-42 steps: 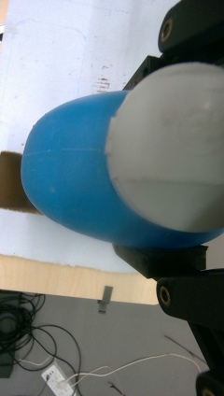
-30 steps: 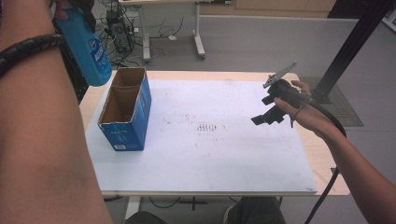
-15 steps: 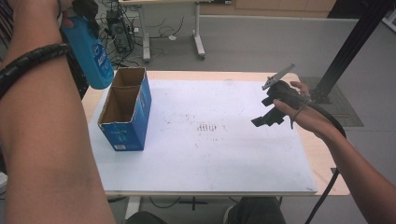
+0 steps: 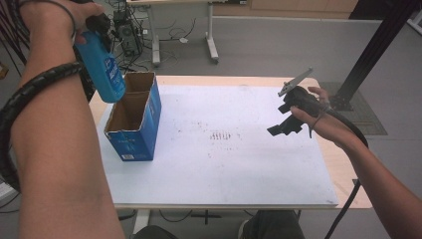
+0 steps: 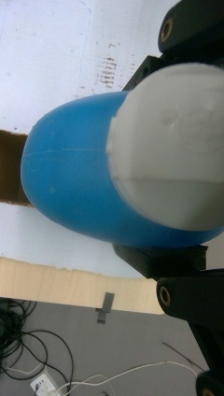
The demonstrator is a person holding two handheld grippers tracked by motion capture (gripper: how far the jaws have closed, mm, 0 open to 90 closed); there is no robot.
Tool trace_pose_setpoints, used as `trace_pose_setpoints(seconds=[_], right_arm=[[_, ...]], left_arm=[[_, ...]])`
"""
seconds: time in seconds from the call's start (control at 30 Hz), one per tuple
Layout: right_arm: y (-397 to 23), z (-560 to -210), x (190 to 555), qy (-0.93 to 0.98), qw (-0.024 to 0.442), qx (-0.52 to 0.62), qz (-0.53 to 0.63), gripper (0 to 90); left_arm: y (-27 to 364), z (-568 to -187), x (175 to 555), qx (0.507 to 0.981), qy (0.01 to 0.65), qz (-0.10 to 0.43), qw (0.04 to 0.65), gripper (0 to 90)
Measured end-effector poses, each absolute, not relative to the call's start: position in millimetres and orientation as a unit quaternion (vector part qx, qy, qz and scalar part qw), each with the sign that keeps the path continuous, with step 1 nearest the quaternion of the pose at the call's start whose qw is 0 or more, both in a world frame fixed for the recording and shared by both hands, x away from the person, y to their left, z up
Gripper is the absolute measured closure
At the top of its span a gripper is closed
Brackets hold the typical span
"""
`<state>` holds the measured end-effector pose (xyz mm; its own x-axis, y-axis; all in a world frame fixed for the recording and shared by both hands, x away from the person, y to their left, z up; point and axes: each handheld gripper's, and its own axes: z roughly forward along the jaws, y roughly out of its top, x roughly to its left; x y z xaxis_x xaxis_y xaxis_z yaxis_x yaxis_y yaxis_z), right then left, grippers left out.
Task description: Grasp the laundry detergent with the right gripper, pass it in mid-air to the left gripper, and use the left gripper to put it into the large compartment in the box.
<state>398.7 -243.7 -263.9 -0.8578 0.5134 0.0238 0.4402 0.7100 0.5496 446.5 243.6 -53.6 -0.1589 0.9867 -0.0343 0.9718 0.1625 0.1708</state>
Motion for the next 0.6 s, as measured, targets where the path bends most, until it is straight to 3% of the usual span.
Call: trace_pose_setpoints(seconds=[0.6], right_arm=[[-240,-267,402,0.925,0.063,0.256,0.274,4.3]], left_arm=[[246,-96,454,0.648,0.758,0.048,0.065,36.9]])
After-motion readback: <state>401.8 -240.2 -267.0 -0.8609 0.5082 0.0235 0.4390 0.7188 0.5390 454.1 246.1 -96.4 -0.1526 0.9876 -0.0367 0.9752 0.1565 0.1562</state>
